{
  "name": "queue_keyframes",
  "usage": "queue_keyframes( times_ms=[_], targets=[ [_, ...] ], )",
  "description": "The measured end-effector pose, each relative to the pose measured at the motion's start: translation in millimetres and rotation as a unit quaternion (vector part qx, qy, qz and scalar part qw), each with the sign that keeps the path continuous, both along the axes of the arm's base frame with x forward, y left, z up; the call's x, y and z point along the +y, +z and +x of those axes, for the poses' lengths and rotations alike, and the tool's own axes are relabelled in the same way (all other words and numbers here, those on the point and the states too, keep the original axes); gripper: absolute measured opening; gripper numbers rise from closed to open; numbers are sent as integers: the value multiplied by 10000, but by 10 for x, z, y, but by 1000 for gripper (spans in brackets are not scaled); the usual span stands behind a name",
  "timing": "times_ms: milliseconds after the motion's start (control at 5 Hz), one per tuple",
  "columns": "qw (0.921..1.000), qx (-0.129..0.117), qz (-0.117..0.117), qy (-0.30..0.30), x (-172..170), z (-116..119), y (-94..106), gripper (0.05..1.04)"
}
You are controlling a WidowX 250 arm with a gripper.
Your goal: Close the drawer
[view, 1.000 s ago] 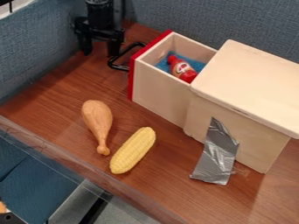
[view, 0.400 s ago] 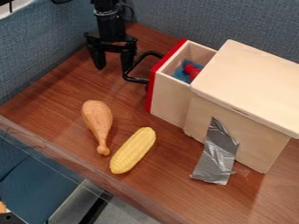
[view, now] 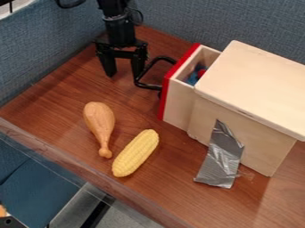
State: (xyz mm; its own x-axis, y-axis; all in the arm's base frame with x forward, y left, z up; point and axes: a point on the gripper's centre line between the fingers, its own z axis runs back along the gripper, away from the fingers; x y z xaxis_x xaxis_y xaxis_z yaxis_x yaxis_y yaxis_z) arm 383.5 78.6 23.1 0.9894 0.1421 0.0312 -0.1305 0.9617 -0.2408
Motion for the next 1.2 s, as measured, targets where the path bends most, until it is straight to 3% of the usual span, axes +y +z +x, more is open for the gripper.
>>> queue_keyframes(
  times_ms=[600, 1000, 1200],
  targets=[
    [9990, 133, -138, -397, -513, -86, -96, 999],
    [9987, 118, -216, -456, -650, -97, -69, 999],
    [9993, 141, -31, -338, -599, -100, -33, 999]
  ],
)
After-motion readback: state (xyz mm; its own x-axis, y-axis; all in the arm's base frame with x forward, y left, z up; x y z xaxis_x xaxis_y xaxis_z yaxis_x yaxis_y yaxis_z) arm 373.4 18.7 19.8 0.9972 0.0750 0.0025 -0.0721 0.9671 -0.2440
